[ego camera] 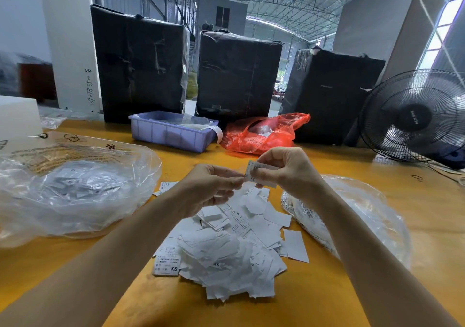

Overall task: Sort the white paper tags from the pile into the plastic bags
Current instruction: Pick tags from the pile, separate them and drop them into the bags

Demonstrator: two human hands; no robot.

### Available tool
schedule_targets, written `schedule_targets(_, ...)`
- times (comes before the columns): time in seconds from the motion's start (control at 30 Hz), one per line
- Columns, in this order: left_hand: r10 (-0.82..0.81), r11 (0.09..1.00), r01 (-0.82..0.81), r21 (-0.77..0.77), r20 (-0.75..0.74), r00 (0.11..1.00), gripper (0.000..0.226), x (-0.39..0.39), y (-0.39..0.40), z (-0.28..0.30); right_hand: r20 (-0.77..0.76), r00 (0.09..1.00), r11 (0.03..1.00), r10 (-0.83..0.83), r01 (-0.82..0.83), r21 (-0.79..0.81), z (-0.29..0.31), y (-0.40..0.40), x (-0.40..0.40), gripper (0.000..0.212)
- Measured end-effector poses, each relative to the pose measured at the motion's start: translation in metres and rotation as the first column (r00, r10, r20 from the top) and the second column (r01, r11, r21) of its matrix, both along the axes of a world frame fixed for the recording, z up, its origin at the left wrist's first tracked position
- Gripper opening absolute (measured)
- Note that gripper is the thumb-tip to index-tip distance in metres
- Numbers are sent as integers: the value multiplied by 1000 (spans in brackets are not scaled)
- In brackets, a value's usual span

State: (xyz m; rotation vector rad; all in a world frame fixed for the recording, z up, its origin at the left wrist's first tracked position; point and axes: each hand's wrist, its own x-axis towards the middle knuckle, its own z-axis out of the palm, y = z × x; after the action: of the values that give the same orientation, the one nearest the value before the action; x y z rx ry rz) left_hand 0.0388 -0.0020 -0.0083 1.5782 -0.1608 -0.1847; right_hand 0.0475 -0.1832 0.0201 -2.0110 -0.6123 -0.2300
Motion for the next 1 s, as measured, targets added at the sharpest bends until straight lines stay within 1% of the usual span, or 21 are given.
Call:
schedule_targets(0.13, 15, 1000, -15, 20, 3, 1000, 14, 0, 0, -2, -127, 992, 988, 24, -42, -146, -1, 2, -1, 17)
schedule_targets(0.23, 36, 999, -36, 38, 0, 999, 15, 0, -1, -3, -180, 983, 991, 35, -57, -117, -3, 4, -1, 22)
schedule_targets(0.33, 58, 998, -58, 18, -5, 998, 16, 1, -2, -3, -147, 989, 996, 13, -25, -81, -3, 4, -2, 26)
schedule_targets(0.47, 66, 998, -66, 11, -5, 998, 15, 1, -1, -1, -66, 997, 999, -46, 45, -15, -1, 2, -1, 16)
schedule_targets(0.57, 62, 998, -62, 4, -5, 998, 21, -1, -1, -1, -81, 995, 998, -50, 54, 45, 0, 0, -2, 11)
schedule_targets(0.67, 64, 998, -64, -19, 9, 998, 28, -2, -3, -2, -110, 994, 999, -17, 21, 41, 0, 2, -3, 13)
schedule_targets(0.73, 72, 997, -72, -32, 7, 997, 27, -2, -4, -2, -111, 994, 998, -10, 17, 62, 0, 4, -4, 12)
schedule_targets(0.87, 84, 996, -85, -42, -10, 996, 18, -1, -5, -3, -64, 996, 992, -65, 72, 108, 3, 1, -3, 9)
schedule_targets(1.0, 91, 995, -91, -37, -9, 996, 11, -2, -4, -3, -46, 996, 995, -75, 78, 66, 2, 1, -2, 10)
